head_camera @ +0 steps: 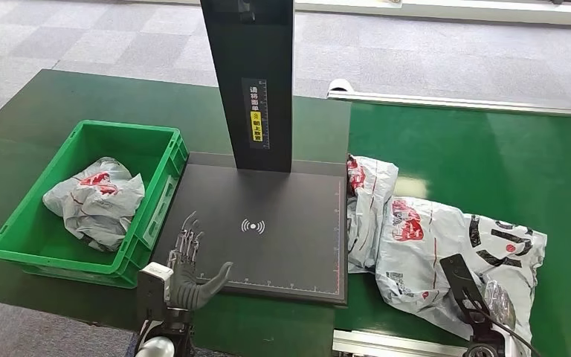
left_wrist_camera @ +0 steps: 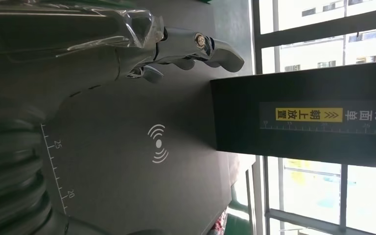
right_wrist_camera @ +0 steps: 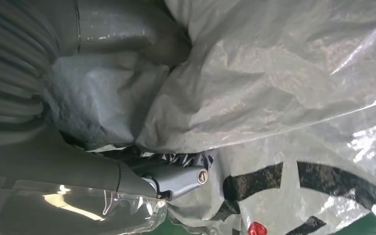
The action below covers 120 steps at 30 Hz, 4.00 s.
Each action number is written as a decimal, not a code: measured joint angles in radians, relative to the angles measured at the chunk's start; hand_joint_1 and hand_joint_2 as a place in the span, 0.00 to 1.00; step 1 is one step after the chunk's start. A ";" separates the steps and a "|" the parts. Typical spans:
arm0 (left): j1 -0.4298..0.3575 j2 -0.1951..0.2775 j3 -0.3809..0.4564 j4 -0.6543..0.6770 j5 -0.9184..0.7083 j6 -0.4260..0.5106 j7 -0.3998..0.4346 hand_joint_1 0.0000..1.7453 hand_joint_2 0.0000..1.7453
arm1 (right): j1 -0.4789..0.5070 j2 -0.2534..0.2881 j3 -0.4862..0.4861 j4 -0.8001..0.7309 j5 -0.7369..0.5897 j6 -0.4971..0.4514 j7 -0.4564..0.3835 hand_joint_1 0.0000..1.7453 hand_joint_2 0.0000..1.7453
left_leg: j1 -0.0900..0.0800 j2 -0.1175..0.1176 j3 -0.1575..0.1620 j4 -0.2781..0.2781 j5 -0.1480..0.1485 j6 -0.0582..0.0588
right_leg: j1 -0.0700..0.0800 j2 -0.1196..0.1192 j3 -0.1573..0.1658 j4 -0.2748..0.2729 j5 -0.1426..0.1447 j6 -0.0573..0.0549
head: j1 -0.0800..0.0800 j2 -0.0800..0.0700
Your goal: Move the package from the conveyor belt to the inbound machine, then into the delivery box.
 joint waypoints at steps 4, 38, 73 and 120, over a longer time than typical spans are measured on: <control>0.007 0.001 0.000 -0.004 0.003 0.008 0.000 0.00 1.00 | 0.001 0.001 0.017 -0.011 -0.015 -0.046 -0.038 1.00 1.00 | 0.000 0.000 0.000 0.000 0.000 0.000 | 0.000 0.000 0.000 0.000 0.000 0.000 | 0.000 0.000; -0.002 0.011 0.020 -0.034 0.012 0.003 -0.062 0.00 1.00 | 0.074 0.068 0.239 -0.464 -0.257 -0.197 -0.360 1.00 1.00 | 0.000 0.002 -0.002 -0.001 0.001 0.000 | 0.000 0.001 0.000 0.000 0.000 -0.001 | 0.000 0.000; -0.095 0.027 0.104 -0.046 0.021 0.067 -0.045 0.00 1.00 | -0.257 0.154 0.660 -0.096 -0.253 0.003 -0.281 0.00 1.00 | 0.001 -0.003 -0.004 0.000 0.005 -0.001 | 0.001 -0.002 -0.002 0.000 0.003 -0.001 | 0.000 0.000; -0.314 -0.063 -0.126 0.312 -0.564 0.165 0.124 0.00 1.00 | -0.028 0.157 0.433 -0.668 -0.791 0.058 -0.730 0.00 1.00 | -0.001 -0.003 -0.002 0.001 0.005 0.001 | -0.001 -0.003 -0.001 0.000 0.004 0.001 | 0.000 0.000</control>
